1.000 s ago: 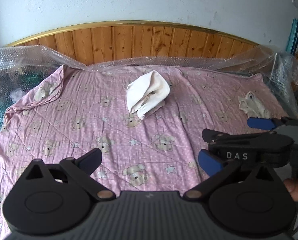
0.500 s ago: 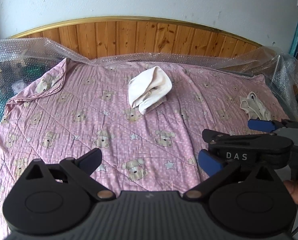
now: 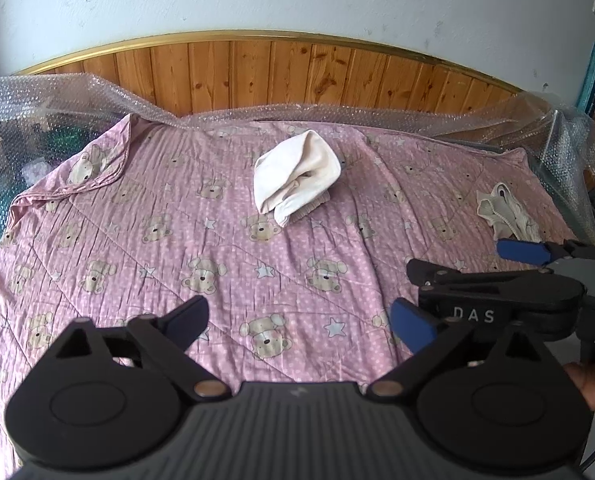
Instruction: Fold clothes
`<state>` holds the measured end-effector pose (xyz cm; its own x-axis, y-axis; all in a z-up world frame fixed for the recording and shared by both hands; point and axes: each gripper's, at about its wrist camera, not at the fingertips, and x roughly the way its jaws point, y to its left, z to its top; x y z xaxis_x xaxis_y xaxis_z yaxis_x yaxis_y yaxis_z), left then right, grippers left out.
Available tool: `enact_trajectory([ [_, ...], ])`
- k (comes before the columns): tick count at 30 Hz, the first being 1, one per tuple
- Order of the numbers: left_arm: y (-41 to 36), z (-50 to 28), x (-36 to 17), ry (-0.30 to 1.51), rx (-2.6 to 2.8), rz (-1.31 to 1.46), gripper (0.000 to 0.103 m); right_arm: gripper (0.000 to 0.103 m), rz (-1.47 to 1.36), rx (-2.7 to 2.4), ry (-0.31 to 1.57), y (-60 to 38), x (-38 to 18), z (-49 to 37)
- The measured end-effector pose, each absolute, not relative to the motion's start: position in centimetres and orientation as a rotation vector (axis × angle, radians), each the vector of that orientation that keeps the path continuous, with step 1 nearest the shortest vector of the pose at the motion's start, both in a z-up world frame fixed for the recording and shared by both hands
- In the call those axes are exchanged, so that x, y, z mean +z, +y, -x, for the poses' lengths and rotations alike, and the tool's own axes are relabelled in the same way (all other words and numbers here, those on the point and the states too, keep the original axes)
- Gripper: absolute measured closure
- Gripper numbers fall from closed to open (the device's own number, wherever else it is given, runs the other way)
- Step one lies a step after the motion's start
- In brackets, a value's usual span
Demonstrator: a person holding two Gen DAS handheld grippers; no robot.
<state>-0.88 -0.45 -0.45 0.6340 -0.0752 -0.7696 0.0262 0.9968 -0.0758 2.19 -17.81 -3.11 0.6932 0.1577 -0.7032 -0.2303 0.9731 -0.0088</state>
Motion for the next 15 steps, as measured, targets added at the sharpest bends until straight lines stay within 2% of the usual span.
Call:
enact_trajectory([
  [2,-0.4,0.9,-0.5,0.883,-0.062,0.058,0.019,0.003,0.106,0.217,0.772,-17.7,-3.0,-2.1],
  [3,-0.4,1.0,-0.5,0.881,-0.065,0.061,0.025,0.008,0.110,0.217,0.770,-17.6,-3.0,-2.1],
  [5,-0.1,1.0,-0.4,0.875,-0.074,0.072,0.044,0.020,0.118,0.216,0.767,-17.5,-2.9,-2.1],
  [7,0.2,1.0,-0.4,0.874,-0.089,0.089,0.069,0.049,0.109,0.232,0.773,-17.4,-2.9,-2.1],
  [8,0.2,1.0,-0.4,0.874,-0.095,0.092,0.076,0.056,0.106,0.238,0.777,-17.3,-3.0,-2.2],
  [9,0.2,1.0,-0.4,0.874,-0.100,0.093,0.093,0.065,0.107,0.237,0.780,-17.2,-3.1,-2.1],
  [10,0.2,1.0,-0.4,0.873,-0.102,0.092,0.102,0.080,0.110,0.238,0.781,-17.1,-3.1,-2.1],
  [12,0.3,1.2,-0.4,0.866,-0.104,0.089,0.103,0.094,0.122,0.239,0.780,-16.9,-3.2,-2.0],
  [15,0.3,1.3,-0.4,0.858,-0.103,0.080,0.103,0.102,0.136,0.240,0.766,-16.6,-3.0,-1.9],
])
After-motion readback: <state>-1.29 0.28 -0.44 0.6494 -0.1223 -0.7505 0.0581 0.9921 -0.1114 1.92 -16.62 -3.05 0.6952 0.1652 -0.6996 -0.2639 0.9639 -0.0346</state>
